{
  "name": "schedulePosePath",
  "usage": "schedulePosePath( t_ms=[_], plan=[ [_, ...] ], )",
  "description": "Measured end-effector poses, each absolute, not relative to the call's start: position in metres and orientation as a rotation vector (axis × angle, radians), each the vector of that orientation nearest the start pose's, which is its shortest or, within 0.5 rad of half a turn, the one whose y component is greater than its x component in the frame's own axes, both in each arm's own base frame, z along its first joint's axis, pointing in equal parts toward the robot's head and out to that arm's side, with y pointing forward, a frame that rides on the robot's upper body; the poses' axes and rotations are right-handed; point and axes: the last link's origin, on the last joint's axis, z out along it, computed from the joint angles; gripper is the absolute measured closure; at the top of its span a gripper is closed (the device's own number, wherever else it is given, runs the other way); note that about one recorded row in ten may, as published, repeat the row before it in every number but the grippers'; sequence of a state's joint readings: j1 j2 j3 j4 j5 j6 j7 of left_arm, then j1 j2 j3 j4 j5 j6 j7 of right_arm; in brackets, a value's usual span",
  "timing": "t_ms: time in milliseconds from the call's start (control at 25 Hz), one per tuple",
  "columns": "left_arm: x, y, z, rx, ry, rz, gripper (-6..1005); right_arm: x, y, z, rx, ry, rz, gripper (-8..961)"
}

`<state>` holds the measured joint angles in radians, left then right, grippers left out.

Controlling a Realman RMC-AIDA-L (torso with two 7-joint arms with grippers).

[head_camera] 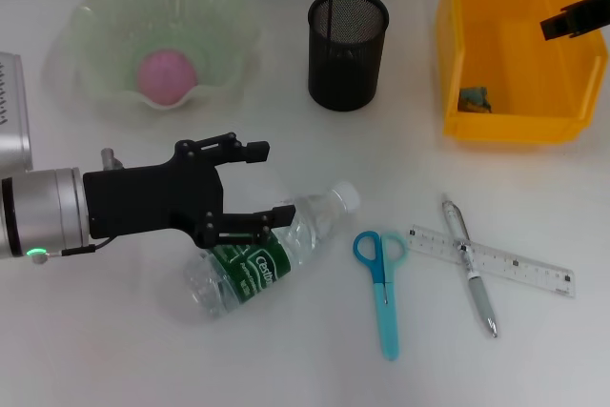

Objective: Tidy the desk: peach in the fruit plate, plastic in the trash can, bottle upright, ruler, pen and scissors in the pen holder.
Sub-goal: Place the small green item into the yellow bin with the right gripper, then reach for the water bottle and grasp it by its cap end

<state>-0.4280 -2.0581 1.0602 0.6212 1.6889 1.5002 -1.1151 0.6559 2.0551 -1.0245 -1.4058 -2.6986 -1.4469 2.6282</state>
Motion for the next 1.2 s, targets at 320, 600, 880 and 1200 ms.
schedulePosePath(
  t_ms=[320, 600, 880, 1200],
  plan=[
    [-0.256, 0.306, -0.028, -2.798, -0.282, -0.744, 139, 0.172, 0.387, 0.105, -2.242, 1.008, 0.017, 707],
    [-0.257, 0.303, -0.025, -2.779, -0.276, -0.756, 139, 0.201, 0.33, 0.118, -2.413, 0.912, 0.275, 518],
    [-0.258, 0.3, -0.023, -2.754, -0.293, -0.79, 139, 0.247, 0.296, 0.098, -2.561, 0.83, 0.479, 340],
    [-0.251, 0.293, -0.014, -2.75, -0.351, -0.891, 139, 0.282, 0.277, 0.077, -2.626, 0.699, 0.593, 219]
  ],
)
